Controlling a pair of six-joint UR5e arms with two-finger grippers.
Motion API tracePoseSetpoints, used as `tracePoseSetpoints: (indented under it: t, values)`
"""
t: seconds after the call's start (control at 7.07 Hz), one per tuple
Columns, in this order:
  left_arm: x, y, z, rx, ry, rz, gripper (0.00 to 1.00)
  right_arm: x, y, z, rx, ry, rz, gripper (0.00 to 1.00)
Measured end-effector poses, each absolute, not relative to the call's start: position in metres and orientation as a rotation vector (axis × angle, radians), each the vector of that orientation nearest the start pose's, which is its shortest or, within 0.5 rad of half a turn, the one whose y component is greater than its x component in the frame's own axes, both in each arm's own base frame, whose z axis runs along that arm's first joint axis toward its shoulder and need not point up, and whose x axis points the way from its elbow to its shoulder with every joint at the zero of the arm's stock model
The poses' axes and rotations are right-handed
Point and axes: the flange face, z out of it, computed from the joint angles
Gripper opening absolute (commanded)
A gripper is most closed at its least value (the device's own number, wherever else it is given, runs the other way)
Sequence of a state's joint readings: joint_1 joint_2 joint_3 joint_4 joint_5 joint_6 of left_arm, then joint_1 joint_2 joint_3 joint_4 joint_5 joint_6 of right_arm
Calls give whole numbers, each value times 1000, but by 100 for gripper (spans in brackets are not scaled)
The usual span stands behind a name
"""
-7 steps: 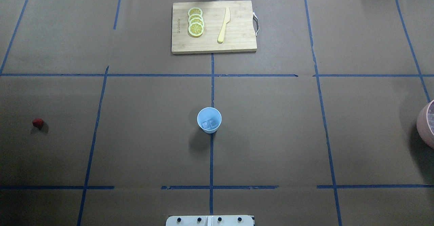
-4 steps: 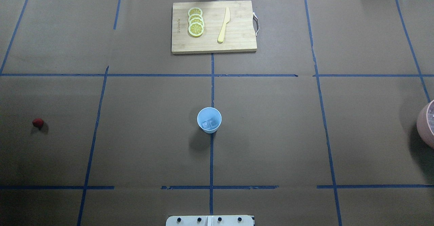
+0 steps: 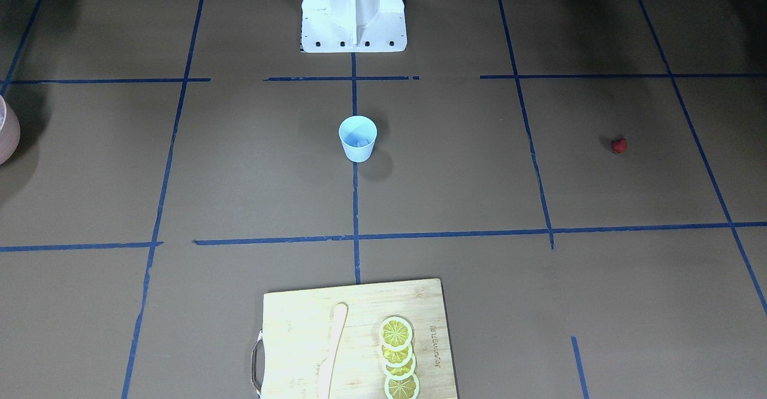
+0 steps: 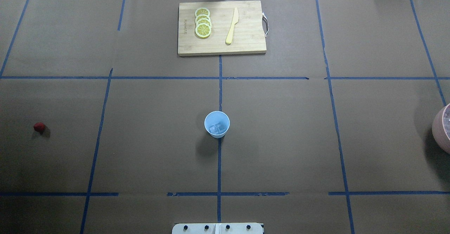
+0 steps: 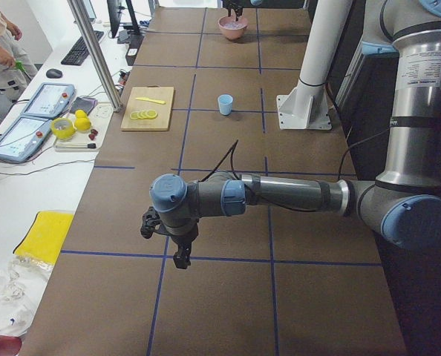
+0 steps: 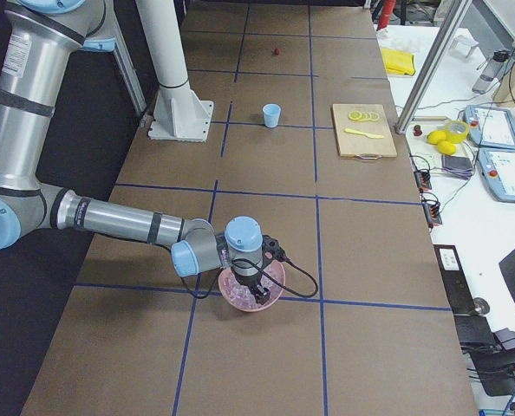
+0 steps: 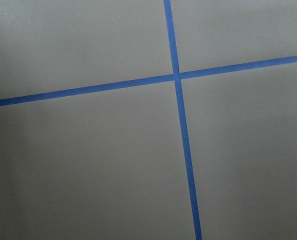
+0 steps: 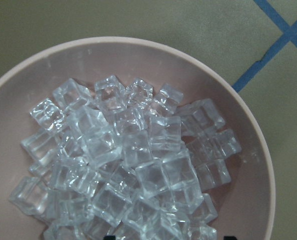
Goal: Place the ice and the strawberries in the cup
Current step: 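Grasp a third ice cube from the bowl with the right gripper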
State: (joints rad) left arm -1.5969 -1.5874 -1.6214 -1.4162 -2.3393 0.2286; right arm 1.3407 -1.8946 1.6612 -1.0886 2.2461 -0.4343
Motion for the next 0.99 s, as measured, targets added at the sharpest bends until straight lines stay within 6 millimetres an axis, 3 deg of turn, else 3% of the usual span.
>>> tracePoseSetpoints:
  t: [0.85,0.99]
  values:
    - [-77,-489,643,11,774,157,100,-24,-365,716,280,-677,-725,71]
    - [-77,-489,643,10,774,157,100,-25,-365,717,277,-678,-727,58]
